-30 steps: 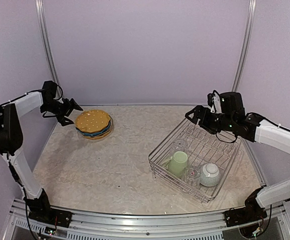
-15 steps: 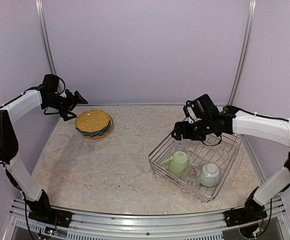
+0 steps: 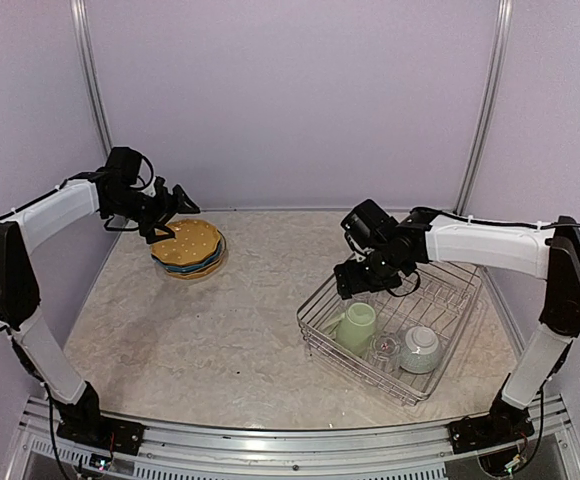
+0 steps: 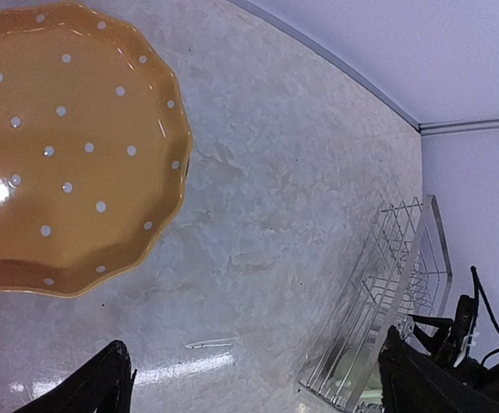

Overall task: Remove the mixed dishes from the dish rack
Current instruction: Grab the cup from the dish rack, then pass from the right arm to the left, then place the cup at the corner of the board, then grab the cup from the dish rack.

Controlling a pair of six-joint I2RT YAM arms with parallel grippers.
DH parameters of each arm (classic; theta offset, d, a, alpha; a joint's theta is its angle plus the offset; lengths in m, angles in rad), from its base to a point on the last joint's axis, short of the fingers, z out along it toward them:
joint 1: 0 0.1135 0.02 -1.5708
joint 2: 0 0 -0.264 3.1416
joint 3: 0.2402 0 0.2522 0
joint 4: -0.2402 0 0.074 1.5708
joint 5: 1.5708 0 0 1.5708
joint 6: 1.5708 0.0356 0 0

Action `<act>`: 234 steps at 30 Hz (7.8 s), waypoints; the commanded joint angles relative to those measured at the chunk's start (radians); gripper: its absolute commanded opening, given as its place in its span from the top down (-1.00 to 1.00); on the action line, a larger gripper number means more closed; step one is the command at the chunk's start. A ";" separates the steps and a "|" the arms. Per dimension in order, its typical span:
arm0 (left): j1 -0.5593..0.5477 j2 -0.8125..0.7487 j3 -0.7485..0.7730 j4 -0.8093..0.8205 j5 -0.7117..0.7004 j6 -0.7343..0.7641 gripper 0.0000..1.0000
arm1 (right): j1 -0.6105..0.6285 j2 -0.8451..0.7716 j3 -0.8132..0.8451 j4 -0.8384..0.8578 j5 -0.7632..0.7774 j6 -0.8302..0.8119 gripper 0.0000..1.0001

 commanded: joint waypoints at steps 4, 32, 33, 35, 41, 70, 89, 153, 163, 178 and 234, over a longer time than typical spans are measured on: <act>-0.019 0.013 0.020 -0.009 -0.004 0.036 -0.90 | 0.020 0.043 0.044 -0.092 0.065 -0.014 -0.49; -0.044 0.026 0.027 -0.003 0.054 0.039 -0.92 | 0.021 -0.260 -0.025 0.019 0.198 0.003 0.76; -0.045 0.027 0.025 0.008 0.081 0.037 -0.92 | 0.019 -0.286 -0.051 0.055 0.198 0.006 0.79; -0.047 0.026 0.011 0.045 0.157 0.031 -0.92 | 0.004 -0.345 -0.099 0.123 0.171 0.022 0.83; -0.076 0.026 -0.037 0.200 0.403 -0.021 -0.92 | -0.069 -0.506 -0.265 0.398 0.004 0.073 0.91; -0.373 0.012 -0.221 0.865 0.831 -0.286 -0.69 | -0.045 -0.198 -0.423 1.513 -0.642 0.489 0.98; -0.379 -0.008 -0.266 1.052 0.859 -0.412 0.34 | -0.014 -0.108 -0.420 1.585 -0.615 0.519 0.90; -0.809 -0.103 -0.322 -0.812 -0.486 -0.310 1.00 | -0.028 -0.585 -0.456 0.696 -0.104 0.059 -1.00; -0.823 -0.108 -0.377 -0.804 -0.486 -0.328 0.69 | -0.027 -0.580 -0.487 0.716 -0.111 0.081 -1.00; -0.824 -0.210 -0.267 -0.831 -0.516 -0.318 -0.04 | -0.027 -0.561 -0.411 0.515 -0.073 -0.029 -1.00; -0.673 -0.221 -0.035 0.000 -0.086 -0.078 -0.80 | 0.139 -0.155 -0.268 0.143 -0.127 -0.283 -0.42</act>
